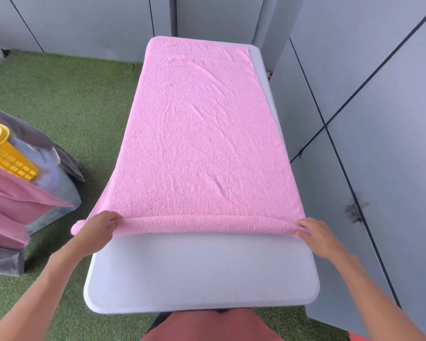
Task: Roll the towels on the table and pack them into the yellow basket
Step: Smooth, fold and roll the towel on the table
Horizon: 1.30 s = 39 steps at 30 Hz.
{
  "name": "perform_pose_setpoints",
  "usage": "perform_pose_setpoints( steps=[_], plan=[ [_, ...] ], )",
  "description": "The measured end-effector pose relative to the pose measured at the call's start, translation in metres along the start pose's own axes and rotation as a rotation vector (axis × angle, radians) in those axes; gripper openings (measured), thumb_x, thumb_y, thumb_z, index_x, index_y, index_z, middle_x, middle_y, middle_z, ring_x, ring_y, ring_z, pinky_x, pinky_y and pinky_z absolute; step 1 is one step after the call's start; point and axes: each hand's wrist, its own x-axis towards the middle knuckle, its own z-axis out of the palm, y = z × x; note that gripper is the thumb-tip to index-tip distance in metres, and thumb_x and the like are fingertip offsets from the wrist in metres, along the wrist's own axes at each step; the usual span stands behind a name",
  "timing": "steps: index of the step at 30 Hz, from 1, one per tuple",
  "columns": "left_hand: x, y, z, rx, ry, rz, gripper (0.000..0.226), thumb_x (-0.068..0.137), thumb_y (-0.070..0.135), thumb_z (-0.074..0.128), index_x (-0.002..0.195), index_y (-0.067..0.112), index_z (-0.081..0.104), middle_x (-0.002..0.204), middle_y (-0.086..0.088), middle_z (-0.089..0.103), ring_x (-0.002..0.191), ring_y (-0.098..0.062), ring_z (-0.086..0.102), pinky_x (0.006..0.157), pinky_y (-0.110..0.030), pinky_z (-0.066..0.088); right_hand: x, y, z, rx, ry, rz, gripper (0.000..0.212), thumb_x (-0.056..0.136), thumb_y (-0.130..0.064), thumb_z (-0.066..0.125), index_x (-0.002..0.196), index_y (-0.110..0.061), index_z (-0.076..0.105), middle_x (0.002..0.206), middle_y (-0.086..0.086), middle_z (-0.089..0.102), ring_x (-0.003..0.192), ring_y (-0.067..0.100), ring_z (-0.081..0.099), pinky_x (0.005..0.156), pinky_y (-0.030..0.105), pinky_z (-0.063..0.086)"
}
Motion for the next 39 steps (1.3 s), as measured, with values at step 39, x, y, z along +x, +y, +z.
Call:
perform_pose_setpoints(
  steps=[39],
  plan=[
    [-0.027, 0.029, 0.038, 0.232, 0.527, 0.154, 0.043, 0.068, -0.012, 0.068, 0.108, 0.0, 0.059, 0.108, -0.018, 0.052, 0.098, -0.038, 0.046, 0.084, -0.05, 0.043, -0.01, -0.038, 0.054, -0.189, 0.49, -0.017, 0.045, 0.078, -0.015, 0.073, 0.12, -0.013, 0.06, 0.119, 0.008, 0.05, 0.113, 0.029, 0.039, 0.091, 0.046, 0.045]
  ],
)
